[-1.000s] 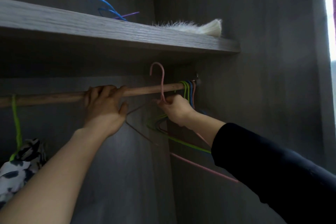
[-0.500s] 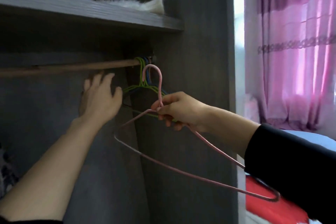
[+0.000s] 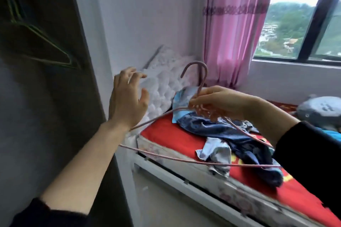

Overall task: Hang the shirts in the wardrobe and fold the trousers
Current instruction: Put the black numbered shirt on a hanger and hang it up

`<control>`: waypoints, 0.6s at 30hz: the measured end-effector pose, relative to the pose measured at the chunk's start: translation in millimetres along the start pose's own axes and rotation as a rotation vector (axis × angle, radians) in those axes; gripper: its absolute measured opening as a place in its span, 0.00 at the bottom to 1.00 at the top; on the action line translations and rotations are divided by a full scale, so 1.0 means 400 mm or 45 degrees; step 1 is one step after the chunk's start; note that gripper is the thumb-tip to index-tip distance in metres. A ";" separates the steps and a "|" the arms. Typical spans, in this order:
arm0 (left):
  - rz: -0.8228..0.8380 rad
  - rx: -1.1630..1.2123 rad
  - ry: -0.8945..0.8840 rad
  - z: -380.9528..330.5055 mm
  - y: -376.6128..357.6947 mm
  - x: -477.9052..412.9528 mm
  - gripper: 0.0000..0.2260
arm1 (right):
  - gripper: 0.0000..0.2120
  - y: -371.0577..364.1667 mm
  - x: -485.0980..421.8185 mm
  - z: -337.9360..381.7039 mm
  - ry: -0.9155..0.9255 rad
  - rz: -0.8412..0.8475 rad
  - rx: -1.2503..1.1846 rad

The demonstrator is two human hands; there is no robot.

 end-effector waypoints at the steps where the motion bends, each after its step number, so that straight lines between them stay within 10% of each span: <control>1: 0.070 0.036 0.009 -0.044 -0.061 0.019 0.14 | 0.06 0.044 0.033 -0.053 -0.033 -0.040 0.004; 18: 1.151 0.315 -0.065 -0.716 -1.120 0.235 0.16 | 0.03 0.674 0.362 -0.803 -0.607 -0.679 0.011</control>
Point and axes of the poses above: each hand's wrist, its own x-axis away from the middle knuckle, its own y-axis out of the back of the hand, z = x × y, the point moved 4 cm from there along -x, towards the middle knuckle, and after that the axes turned 1 degree about y, right-handed, at the moved point
